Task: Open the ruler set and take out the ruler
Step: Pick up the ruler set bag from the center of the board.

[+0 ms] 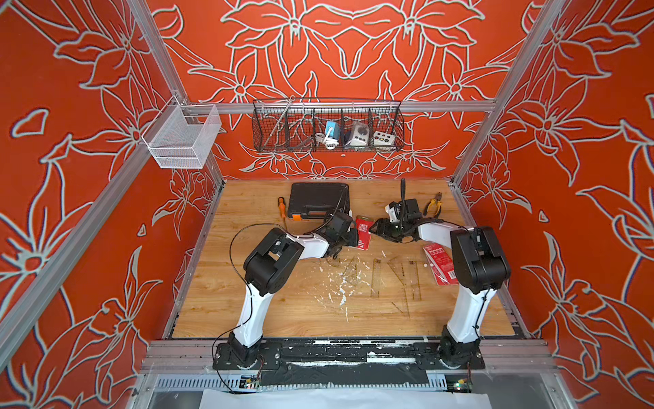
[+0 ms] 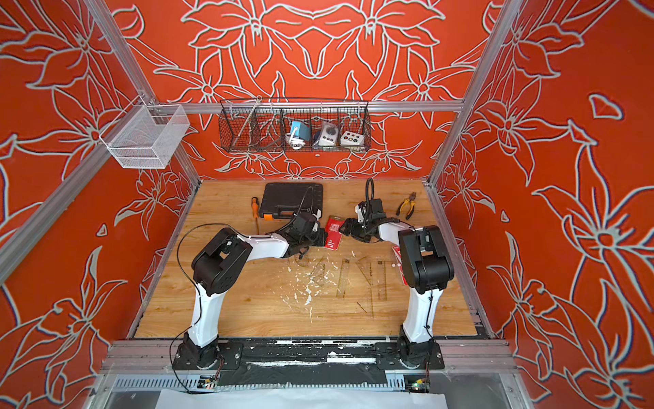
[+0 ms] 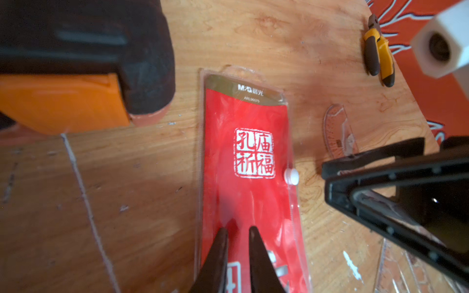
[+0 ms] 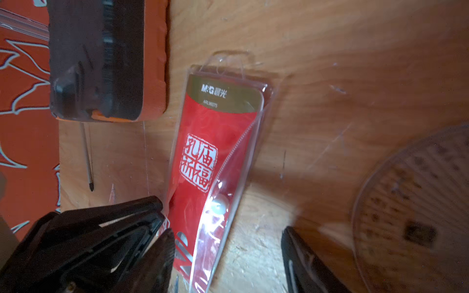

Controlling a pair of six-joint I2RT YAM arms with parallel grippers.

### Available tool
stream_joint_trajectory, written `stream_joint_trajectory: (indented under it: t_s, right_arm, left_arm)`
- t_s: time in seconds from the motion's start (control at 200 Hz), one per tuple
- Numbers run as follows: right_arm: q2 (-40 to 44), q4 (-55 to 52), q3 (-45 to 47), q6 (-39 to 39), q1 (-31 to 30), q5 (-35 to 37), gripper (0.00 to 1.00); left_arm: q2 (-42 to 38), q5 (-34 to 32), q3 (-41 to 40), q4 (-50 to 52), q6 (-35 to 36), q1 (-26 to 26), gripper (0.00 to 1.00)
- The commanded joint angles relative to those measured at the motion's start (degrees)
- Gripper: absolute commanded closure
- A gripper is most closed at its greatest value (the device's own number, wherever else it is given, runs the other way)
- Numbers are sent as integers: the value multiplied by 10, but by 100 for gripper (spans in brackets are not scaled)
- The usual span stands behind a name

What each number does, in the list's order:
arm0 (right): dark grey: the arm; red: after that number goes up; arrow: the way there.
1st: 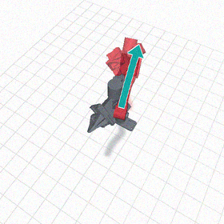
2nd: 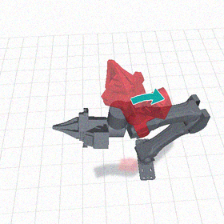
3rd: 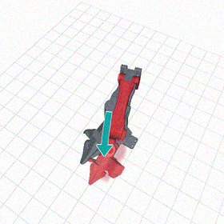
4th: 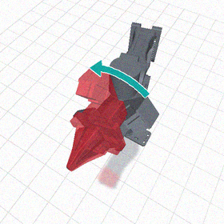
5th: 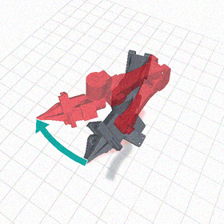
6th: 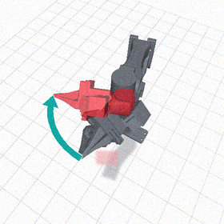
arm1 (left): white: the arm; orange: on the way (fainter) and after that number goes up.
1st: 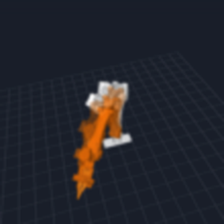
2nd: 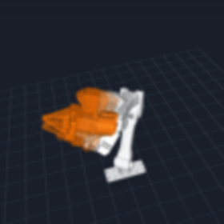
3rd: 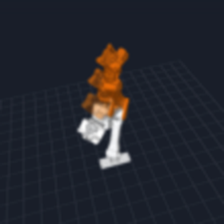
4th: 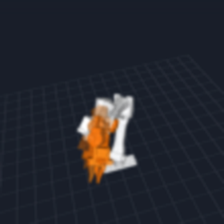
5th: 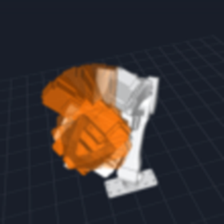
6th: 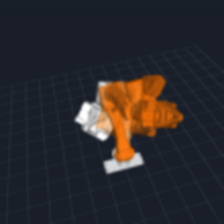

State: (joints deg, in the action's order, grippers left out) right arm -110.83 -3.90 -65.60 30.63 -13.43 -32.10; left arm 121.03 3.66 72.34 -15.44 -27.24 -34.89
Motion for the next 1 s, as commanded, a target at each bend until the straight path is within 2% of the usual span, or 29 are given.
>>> stream_joint_trajectory:
  t_s: [0.0, 0.17, 0.355, 0.455, 0.585, 0.701, 0.811, 0.926, 0.996]
  right_arm:
    - [-20, 14, -16, 18, -12, -12, 32]
    - [-38, 29, -19, 30, -24, -14, 34]
    - [-59, 53, -21, 48, -32, -25, 45]
    - [-67, 83, -12, 64, -34, -39, 56]
    - [-71, 98, -6, 70, -37, -49, 75]
    - [-69, 114, -1, 77, -36, -59, 85]
    - [-66, 112, 2, 73, -37, -60, 100]
    - [-50, 105, 8, 64, -36, -55, 100]
    - [-32, 97, 13, 54, -36, -49, 100]
  left_arm:
    - [18, 17, 11, 14, -1, 8, 83]
    - [29, 44, 11, 12, -12, 20, 85]
    - [31, 58, 8, 8, -12, 25, 86]
    - [33, 66, 12, 7, -12, 25, 87]
    - [36, 74, 12, 2, -12, 25, 88]
    - [40, 78, 14, 1, -14, 26, 88]
    - [37, 80, 11, -5, -15, 25, 89]
    - [23, 78, 3, -12, -15, 26, 86]
    - [7, 72, -3, -15, -13, 25, 81]
